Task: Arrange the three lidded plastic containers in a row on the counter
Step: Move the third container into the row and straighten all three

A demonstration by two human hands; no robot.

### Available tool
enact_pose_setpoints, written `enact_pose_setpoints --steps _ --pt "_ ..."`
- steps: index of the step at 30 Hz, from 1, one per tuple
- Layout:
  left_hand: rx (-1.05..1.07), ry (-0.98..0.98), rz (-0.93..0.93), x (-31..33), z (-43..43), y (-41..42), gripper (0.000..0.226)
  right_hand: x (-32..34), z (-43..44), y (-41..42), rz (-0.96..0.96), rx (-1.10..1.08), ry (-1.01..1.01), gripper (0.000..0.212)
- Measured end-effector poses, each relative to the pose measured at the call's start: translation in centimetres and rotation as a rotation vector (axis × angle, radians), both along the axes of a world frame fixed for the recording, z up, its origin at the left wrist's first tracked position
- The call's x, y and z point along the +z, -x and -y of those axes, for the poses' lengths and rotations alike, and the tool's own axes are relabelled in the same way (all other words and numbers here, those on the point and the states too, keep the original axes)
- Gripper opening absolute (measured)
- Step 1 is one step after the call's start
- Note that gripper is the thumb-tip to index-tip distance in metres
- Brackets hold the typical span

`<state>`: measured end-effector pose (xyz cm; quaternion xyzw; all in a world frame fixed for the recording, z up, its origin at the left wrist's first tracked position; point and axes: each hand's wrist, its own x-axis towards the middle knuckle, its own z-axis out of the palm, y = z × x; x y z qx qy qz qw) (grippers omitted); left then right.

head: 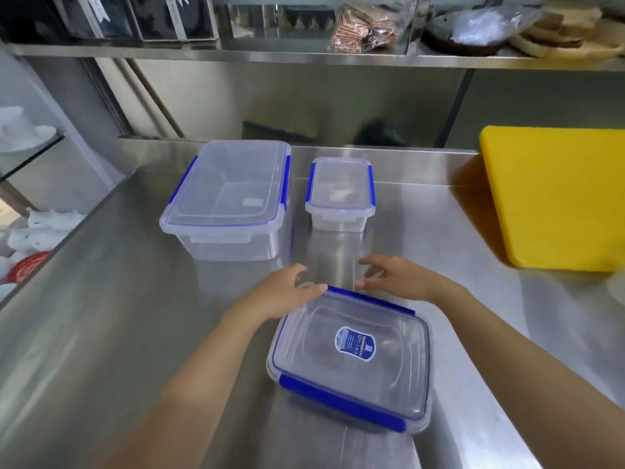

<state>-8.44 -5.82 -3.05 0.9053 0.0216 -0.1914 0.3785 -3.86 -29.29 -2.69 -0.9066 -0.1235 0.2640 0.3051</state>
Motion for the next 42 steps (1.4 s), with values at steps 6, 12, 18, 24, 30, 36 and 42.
enact_pose_setpoints --steps 6,12,18,24,30,36,42 --pt "-0.034 0.034 -0.265 0.6 -1.0 2.9 0.098 0.0 0.1 2.0 -0.101 0.065 -0.030 0.048" --pt "0.103 0.185 -0.386 0.6 -0.8 5.5 0.103 -1.0 0.1 3.5 0.008 -0.019 -0.042 0.047" --pt "0.464 0.166 0.221 -1.2 1.9 6.0 0.074 -1.9 1.1 5.1 0.171 -0.283 0.139 0.059" --pt "0.245 0.536 -0.007 -2.8 6.1 7.2 0.114 -2.5 1.2 6.7 0.244 -0.565 0.171 0.054" --pt "-0.103 0.625 -0.086 -3.2 5.0 6.8 0.126 -1.8 4.5 8.1 0.148 -0.283 -0.388 0.089" --pt "-0.112 0.763 0.088 -3.1 7.0 6.1 0.086 -2.6 7.6 9.1 0.081 -0.037 -0.106 0.121" --pt "0.016 0.340 0.311 -3.3 10.7 3.9 0.080 -1.4 10.7 7.6 0.144 -0.113 0.097 0.093"
